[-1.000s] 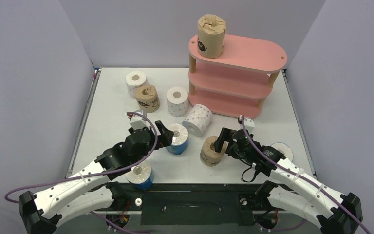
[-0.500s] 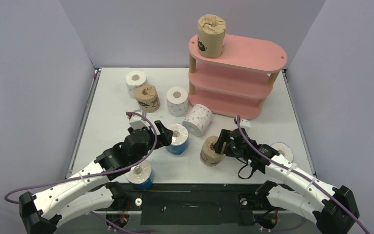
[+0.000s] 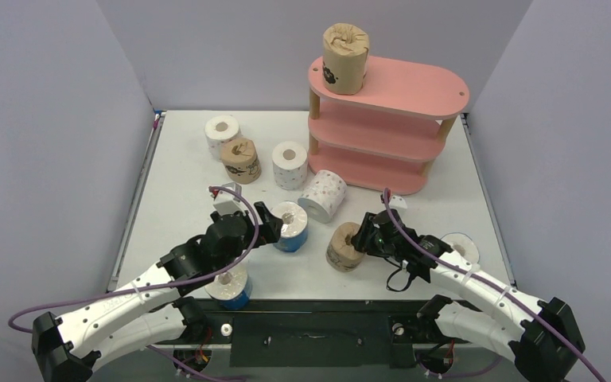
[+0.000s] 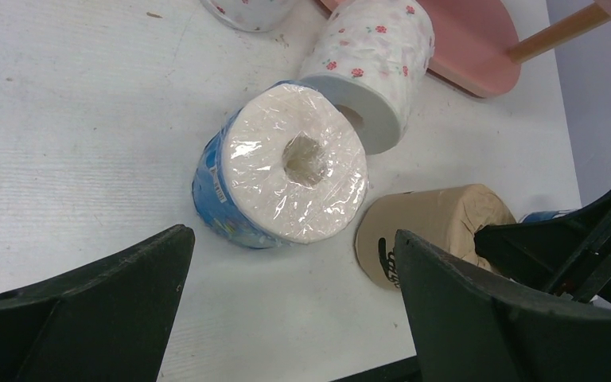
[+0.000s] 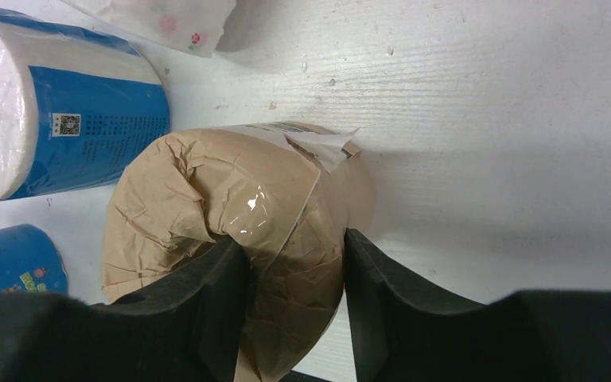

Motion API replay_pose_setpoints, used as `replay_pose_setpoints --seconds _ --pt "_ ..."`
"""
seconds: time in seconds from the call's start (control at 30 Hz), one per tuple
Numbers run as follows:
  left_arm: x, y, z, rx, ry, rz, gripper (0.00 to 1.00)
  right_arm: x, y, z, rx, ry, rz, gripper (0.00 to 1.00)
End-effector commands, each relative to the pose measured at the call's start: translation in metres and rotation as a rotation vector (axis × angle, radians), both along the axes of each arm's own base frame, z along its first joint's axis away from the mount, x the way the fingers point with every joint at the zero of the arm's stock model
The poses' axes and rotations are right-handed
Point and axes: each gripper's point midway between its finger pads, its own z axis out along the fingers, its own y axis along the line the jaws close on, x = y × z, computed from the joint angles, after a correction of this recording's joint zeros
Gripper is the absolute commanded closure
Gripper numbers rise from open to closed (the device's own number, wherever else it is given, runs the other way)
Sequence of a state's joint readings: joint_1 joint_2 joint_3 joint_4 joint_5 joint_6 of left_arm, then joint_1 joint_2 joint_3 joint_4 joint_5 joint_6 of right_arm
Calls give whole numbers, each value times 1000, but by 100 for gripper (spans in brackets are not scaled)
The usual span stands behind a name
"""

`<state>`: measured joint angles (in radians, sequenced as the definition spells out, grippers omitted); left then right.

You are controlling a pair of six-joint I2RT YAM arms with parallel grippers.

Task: Place and organize the paper towels onto the shelf
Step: Pick up the paper towel from the center of the board, then place the paper towel on the shelf.

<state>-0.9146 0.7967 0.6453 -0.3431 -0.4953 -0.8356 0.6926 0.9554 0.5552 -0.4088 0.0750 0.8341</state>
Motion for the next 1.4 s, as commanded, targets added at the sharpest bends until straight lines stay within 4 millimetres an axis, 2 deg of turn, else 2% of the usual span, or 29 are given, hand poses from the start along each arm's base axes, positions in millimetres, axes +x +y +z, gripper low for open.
replay_pose_setpoints --seconds 0.0,0.13,0.17,0.2,0.23,0.27,0.33,0.37,0.4,0.43,0.47,0.5,0.53,0.57,0.6,0.63,0.67,0.7,0.73,0.77,0.8,0.83,0.87,0.9,1.1,1.27,1.37 --pt "1 -4 15 -63 -29 -2 3 7 -4 15 16 -49 -36 62" --pt "0 0 17 -70 -35 7 3 8 -15 47 6 -118 -50 65" --pt "0 1 17 -70 -37 9 3 11 -15 64 20 -149 -55 66" --pt "-1 3 18 -72 -40 15 4 9 -22 72 -1 -164 -59 66" --pt "-1 4 19 -72 -42 18 4 12 -23 93 8 -204 -58 66" --pt "-1 5 20 -74 -46 23 4 10 -30 102 -13 -214 -69 66" --pt "0 7 23 -82 -54 30 4 12 -40 146 -18 -287 -88 66" --pt "0 7 24 -85 -57 32 4 9 -47 154 -46 -293 -89 66" --pt "0 8 27 -93 -64 35 4 12 -53 184 -35 -351 -116 66" --pt "1 7 30 -100 -74 35 4 10 -59 189 -72 -353 -115 66" --pt "2 7 33 -104 -80 34 4 13 -67 217 -69 -407 -153 66" --pt "3 5 40 -114 -96 30 4 15 -77 224 -120 -421 -179 66" --pt "3 4 43 -118 -104 26 4 16 -82 250 -101 -469 -203 66" --pt "5 2 51 -130 -122 21 4 20 -89 258 -135 -483 -228 66" --pt "6 1 54 -132 -128 18 4 20 -93 283 -110 -528 -255 66" --pt "7 -2 64 -143 -147 8 4 25 -98 291 -135 -543 -283 66" --pt "8 -4 65 -140 -149 4 3 26 -102 314 -111 -582 -309 66" --pt "8 -6 71 -145 -156 -7 4 34 -104 322 -130 -592 -338 66" --pt "9 -8 71 -139 -152 -9 4 36 -106 342 -104 -625 -362 66" --pt "10 -11 74 -138 -150 -19 4 46 -103 348 -108 -630 -376 66" --pt "10 -13 73 -136 -147 -23 4 48 -105 367 -75 -663 -394 65" --pt "10 -15 74 -137 -141 -32 4 61 -101 370 -83 -657 -406 65" --pt "9 -16 74 -139 -137 -36 4 63 -101 388 -53 -687 -420 65" --pt "8 -18 73 -145 -129 -42 3 74 -99 401 -37 -701 -433 65" --pt "1 -10 74 -187 -133 -36 3 114 -85 434 -14 -735 -454 65" --pt "-2 -2 68 -203 -132 -15 3 141 -88 436 -16 -718 -458 65" --pt "-3 -1 68 -198 -129 -11 3 154 -98 435 -15 -709 -481 65"
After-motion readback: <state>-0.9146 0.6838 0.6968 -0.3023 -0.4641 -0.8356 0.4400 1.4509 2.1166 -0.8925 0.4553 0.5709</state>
